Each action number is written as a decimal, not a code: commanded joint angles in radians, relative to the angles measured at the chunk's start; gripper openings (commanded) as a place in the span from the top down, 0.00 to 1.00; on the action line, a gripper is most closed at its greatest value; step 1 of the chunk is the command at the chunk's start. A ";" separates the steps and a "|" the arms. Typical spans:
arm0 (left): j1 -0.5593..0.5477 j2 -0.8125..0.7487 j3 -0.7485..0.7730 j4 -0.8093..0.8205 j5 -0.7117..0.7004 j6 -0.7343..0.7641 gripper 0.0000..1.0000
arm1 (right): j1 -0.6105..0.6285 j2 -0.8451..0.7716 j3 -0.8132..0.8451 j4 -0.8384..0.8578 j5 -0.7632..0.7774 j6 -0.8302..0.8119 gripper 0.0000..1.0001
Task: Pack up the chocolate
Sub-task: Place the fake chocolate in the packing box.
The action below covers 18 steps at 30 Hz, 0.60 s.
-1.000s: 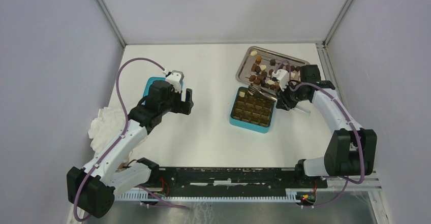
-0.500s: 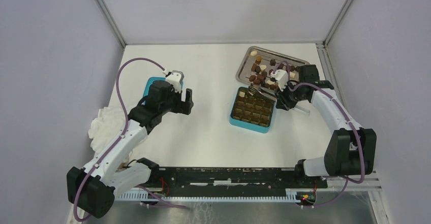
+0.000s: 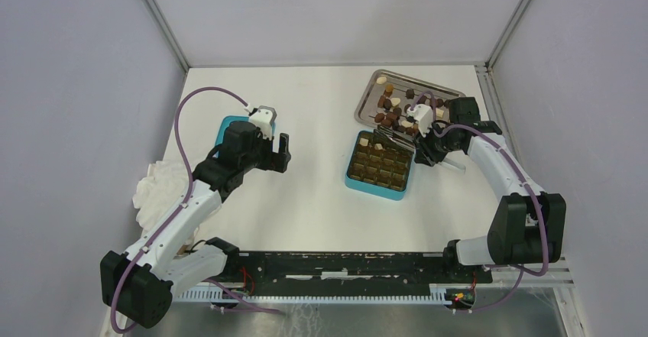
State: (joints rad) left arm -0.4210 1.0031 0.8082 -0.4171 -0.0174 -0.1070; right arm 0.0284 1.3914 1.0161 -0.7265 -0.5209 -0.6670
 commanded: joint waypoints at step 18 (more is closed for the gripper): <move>0.004 -0.012 0.005 0.023 0.013 0.056 0.05 | -0.268 0.003 0.058 0.042 -0.028 0.052 0.62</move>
State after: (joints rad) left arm -0.4210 1.0031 0.8082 -0.4171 -0.0170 -0.1070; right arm -0.2291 1.3903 1.0180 -0.7300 -0.6163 -0.6392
